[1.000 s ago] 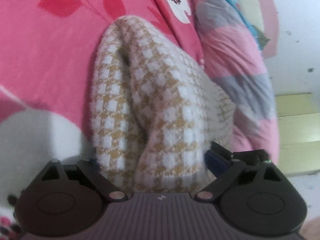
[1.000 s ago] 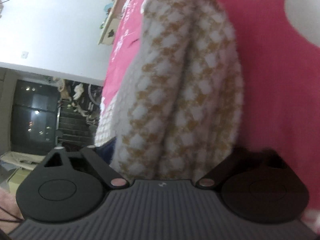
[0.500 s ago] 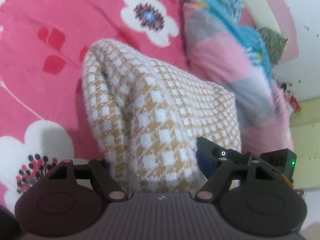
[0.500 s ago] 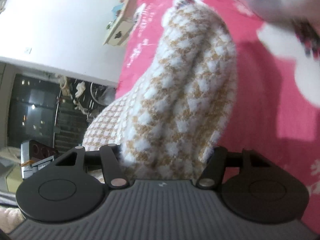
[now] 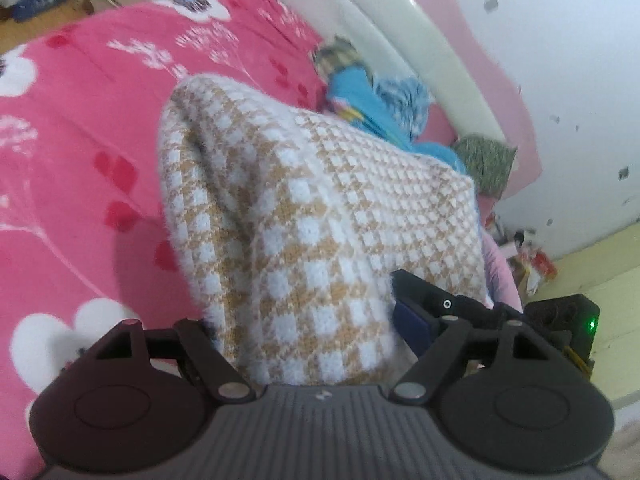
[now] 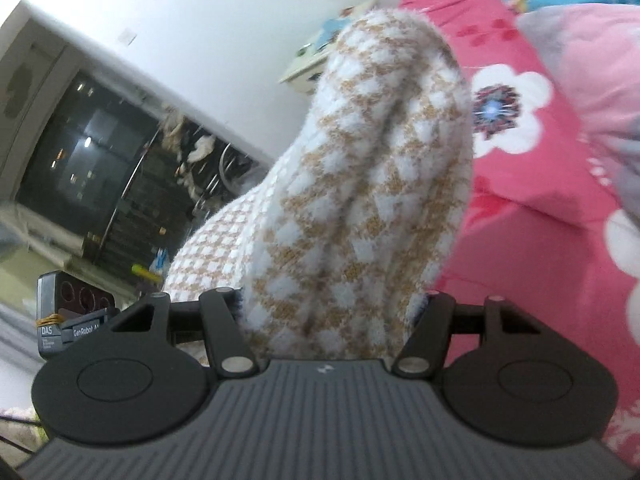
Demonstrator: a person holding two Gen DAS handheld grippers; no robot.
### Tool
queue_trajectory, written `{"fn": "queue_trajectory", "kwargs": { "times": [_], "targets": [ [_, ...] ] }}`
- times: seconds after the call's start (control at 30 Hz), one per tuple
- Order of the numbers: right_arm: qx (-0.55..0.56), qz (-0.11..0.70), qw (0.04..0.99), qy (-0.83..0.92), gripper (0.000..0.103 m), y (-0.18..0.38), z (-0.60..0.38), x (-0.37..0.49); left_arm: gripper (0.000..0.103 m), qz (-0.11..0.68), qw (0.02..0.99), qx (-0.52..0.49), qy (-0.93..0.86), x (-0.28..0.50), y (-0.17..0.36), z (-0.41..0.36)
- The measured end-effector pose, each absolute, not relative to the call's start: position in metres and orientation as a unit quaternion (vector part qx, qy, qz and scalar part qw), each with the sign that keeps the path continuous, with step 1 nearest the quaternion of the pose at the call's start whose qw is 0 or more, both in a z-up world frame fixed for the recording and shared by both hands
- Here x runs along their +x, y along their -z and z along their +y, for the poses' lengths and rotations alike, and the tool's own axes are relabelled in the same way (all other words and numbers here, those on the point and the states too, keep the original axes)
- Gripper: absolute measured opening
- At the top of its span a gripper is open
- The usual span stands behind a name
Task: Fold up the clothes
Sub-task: 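Lift the folded cardigan with both grippers and carry it to the clothes stack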
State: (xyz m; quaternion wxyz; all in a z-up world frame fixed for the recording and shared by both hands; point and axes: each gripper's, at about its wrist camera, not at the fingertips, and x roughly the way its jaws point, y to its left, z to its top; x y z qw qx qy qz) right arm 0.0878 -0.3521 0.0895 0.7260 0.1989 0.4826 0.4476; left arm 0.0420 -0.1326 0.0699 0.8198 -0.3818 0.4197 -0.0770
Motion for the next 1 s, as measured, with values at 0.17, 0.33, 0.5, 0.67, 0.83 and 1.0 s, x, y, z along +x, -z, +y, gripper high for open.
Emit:
{"fn": "queue_trajectory", "kwargs": {
  "times": [0.17, 0.33, 0.5, 0.67, 0.83, 1.0],
  "targets": [
    [0.170, 0.479, 0.707, -0.491, 0.060, -0.085, -0.276, 0.055, 0.080, 0.371, 0.833, -0.409, 0.033, -0.037, -0.067, -0.059],
    [0.148, 0.475, 0.656, -0.568, 0.060, -0.104, -0.176, -0.016, 0.081, 0.309, 0.853, -0.416, -0.064, -0.133, -0.105, 0.032],
    [0.103, 0.465, 0.570, -0.670, 0.060, -0.149, -0.044, -0.055, 0.085, 0.231, 0.855, -0.428, -0.180, -0.237, -0.141, 0.091],
    [0.041, 0.495, 0.465, -0.733, 0.060, -0.149, 0.087, -0.086, 0.089, 0.180, 0.825, -0.470, -0.257, -0.292, -0.106, 0.129],
    [-0.069, 0.522, 0.431, -0.732, 0.061, -0.072, 0.169, -0.098, 0.087, 0.211, 0.749, -0.552, -0.299, -0.289, 0.011, 0.153],
    [-0.088, 0.583, 0.399, -0.703, 0.062, -0.032, 0.194, -0.077, 0.089, 0.199, 0.762, -0.548, -0.283, -0.275, -0.003, 0.151]
  ]
}}
